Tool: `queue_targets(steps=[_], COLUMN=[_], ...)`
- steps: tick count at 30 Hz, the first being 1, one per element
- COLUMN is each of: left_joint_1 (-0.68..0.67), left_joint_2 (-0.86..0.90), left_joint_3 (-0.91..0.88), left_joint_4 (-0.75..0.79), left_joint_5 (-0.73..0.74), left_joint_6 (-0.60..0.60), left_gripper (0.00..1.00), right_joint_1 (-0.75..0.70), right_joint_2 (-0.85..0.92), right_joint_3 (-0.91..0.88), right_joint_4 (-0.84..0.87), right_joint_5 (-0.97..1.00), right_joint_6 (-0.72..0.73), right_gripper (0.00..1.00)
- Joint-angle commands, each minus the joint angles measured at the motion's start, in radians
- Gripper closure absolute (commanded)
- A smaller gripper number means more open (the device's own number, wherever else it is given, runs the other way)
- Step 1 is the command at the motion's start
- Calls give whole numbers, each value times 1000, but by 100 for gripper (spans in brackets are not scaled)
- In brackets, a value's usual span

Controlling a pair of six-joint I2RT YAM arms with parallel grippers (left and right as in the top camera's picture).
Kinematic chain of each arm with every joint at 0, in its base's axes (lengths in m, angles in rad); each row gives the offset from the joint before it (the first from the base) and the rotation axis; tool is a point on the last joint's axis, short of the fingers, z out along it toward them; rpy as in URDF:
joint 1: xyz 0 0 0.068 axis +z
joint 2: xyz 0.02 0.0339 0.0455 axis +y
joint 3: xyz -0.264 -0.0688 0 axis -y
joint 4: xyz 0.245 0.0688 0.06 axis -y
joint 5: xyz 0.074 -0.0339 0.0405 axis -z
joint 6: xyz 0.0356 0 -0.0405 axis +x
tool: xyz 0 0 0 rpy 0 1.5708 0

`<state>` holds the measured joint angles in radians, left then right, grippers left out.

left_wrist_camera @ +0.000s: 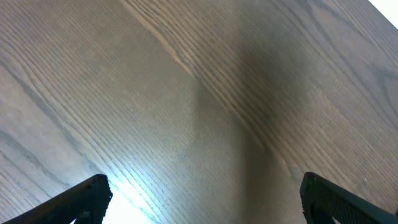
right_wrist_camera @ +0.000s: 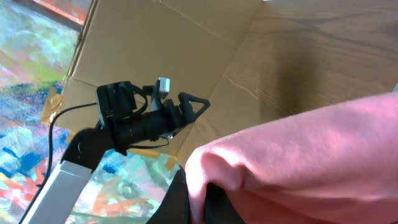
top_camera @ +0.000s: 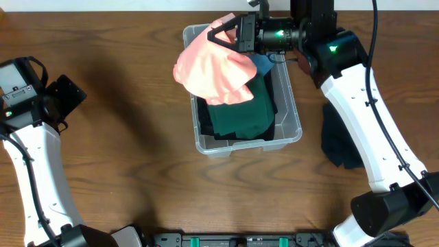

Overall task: Pack container
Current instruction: 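Lay the pink garment flat on top of the green garment in the bin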

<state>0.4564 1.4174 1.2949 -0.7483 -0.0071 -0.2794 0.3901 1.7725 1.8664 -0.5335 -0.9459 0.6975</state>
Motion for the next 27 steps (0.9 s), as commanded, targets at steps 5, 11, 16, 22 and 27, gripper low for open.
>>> queue_targets(steps=[5, 11, 16, 22, 27], left_joint_1=[5, 5, 5, 5, 5], left_joint_2=[-13, -13, -13, -13, -13], left_joint_3=[9, 9, 9, 9, 9], left_joint_4=[0, 0, 0, 0, 0], left_joint_5=[-5, -5, -5, -5, -5], left_joint_6=[17, 17, 17, 17, 16], left_gripper=[2, 2, 2, 2, 2], right_joint_1=[-19, -46, -122, -169, -170], right_joint_2=[-2, 29, 53, 60, 60], right_joint_3=[-214, -497, -615, -620, -620], right_joint_4=[175, 524, 601, 584, 536], right_joint_5=[21, 53, 127, 138, 275], right_joint_6=[-1, 117, 43, -129, -194], right_gripper=[99, 99, 99, 96, 99])
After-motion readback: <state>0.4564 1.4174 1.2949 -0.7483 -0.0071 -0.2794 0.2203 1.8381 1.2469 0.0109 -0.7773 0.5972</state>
